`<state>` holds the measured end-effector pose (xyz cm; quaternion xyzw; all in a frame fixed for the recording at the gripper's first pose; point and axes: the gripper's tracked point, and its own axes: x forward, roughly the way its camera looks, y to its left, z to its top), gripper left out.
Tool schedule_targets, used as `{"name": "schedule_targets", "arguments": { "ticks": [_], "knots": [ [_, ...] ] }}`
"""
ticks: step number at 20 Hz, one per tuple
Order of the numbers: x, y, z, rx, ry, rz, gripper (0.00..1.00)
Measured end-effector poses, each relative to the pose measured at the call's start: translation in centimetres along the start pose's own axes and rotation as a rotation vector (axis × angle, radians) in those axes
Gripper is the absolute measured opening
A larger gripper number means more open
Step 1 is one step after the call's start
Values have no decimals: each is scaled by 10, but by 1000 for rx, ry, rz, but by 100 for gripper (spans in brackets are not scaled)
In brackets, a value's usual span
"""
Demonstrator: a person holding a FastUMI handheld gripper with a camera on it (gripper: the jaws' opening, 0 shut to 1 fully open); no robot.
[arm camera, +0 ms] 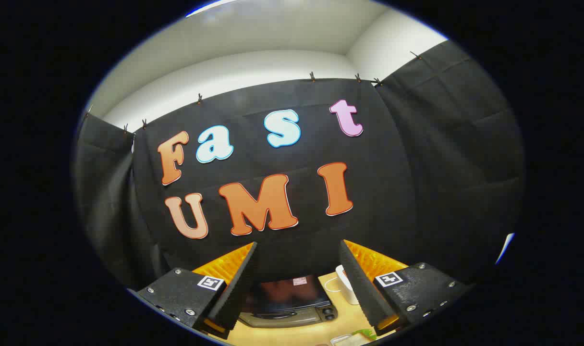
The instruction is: Open the toaster oven, put the food inside, and close the toaster oven door.
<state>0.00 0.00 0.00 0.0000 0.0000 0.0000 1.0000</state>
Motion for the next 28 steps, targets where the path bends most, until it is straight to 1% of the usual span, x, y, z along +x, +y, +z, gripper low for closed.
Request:
{"name": "schedule_targets", "arguments": {
  "ticks": [1,3,5,8,14,18,21,25,28],
  "knots": [
    [-7,-2,-5,-34,8,-15,99],
    [-29,-1,-16,-80,17,-13,99],
    [-39,-4,-15,-63,-10,-27,98],
    [-39,6,-16,-39,-14,-5,98],
    [-25,36,-26,-103,-19,36,99],
    [-8,55,-42,-83,11,44,99],
    [5,70,-51,-78,9,51,99],
    [20,91,-80,-135,38,71,99],
    [34,105,-110,-167,57,87,99]
  ]
}}
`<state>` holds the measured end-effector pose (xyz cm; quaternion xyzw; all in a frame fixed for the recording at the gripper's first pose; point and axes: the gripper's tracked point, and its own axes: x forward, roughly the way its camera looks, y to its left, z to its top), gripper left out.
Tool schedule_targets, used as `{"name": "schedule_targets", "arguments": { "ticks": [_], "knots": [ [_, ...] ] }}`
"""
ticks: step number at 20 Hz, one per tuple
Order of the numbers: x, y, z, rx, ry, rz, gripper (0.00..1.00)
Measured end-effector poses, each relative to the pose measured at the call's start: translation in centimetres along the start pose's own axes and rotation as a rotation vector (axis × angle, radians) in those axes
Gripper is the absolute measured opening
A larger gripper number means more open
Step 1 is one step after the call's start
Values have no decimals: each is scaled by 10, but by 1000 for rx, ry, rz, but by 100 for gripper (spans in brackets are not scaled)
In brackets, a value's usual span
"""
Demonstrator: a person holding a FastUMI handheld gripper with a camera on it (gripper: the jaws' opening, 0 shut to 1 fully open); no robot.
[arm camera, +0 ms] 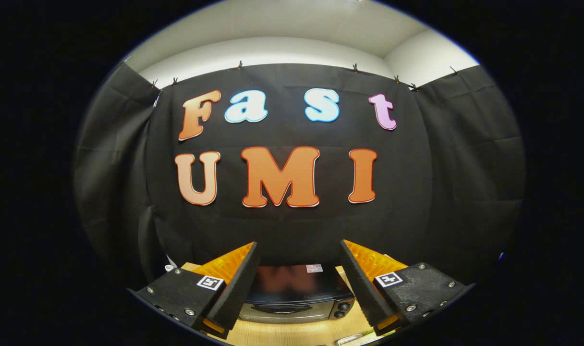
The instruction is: Open the toaster oven, put the food inside, and close the toaster oven door.
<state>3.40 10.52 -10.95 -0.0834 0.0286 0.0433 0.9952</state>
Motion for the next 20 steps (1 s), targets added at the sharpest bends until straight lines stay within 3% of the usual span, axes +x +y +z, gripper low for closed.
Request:
{"name": "schedule_targets", "arguments": {
  "ticks": [13,20],
  "knots": [
    [82,34,-123,-49,171,11,99],
    [111,23,-207,-75,356,-57,99]
  ]
}}
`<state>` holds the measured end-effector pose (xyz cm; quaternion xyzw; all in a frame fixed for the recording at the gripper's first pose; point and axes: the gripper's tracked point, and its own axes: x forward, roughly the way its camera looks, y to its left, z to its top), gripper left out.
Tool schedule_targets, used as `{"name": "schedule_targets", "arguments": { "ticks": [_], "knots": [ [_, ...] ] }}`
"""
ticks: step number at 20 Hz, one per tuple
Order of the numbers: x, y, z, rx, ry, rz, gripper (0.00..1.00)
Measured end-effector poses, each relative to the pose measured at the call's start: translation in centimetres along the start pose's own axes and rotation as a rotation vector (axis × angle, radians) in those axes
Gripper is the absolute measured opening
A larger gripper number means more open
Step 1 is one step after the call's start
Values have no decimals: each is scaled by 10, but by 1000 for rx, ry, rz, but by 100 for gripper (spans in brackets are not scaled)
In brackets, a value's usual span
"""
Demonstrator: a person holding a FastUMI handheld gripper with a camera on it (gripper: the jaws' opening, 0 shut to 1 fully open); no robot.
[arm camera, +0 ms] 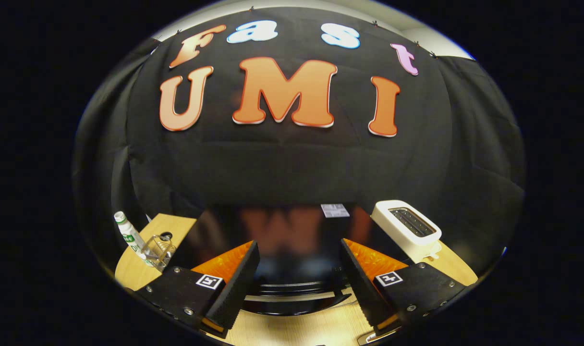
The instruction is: Open the toaster oven, put the food inside, and close the toaster oven door.
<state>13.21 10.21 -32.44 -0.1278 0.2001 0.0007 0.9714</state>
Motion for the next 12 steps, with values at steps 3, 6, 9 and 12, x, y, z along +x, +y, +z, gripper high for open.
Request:
{"name": "schedule_targets", "arguments": {
  "ticks": [3,6,9,12],
  "knots": [
    [7,1,-1,21,-5,-2,100],
    [3,3,-8,49,15,16,100],
    [-8,7,-11,46,24,22,100],
    [-20,7,-15,54,33,33,99]
  ]
}}
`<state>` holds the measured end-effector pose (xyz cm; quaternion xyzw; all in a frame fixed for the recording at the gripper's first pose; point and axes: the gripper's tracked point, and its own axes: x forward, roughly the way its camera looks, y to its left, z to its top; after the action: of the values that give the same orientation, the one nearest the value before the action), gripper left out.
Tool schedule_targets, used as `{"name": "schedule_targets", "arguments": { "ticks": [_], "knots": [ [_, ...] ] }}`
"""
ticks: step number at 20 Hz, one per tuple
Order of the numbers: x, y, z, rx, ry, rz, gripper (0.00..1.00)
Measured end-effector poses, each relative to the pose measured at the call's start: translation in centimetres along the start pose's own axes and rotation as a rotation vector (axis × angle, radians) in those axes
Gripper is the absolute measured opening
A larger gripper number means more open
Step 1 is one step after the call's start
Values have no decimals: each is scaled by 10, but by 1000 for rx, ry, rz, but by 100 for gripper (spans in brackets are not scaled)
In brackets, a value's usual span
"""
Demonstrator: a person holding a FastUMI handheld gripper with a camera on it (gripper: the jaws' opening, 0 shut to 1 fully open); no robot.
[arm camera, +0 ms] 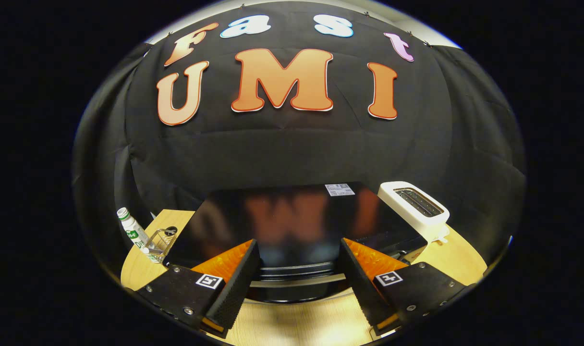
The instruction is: Open the toaster oven, put the food inside, and close the toaster oven door.
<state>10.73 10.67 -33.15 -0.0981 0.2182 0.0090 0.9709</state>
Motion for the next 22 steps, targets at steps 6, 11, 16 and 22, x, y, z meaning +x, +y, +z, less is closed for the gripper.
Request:
{"name": "schedule_targets", "arguments": {
  "ticks": [6,11,16,22],
  "knots": [
    [-21,2,-15,-6,29,38,100],
    [-36,-1,-21,11,24,44,100],
    [-51,-4,-34,29,42,58,100],
    [-71,-9,-52,46,65,65,100]
  ]
}}
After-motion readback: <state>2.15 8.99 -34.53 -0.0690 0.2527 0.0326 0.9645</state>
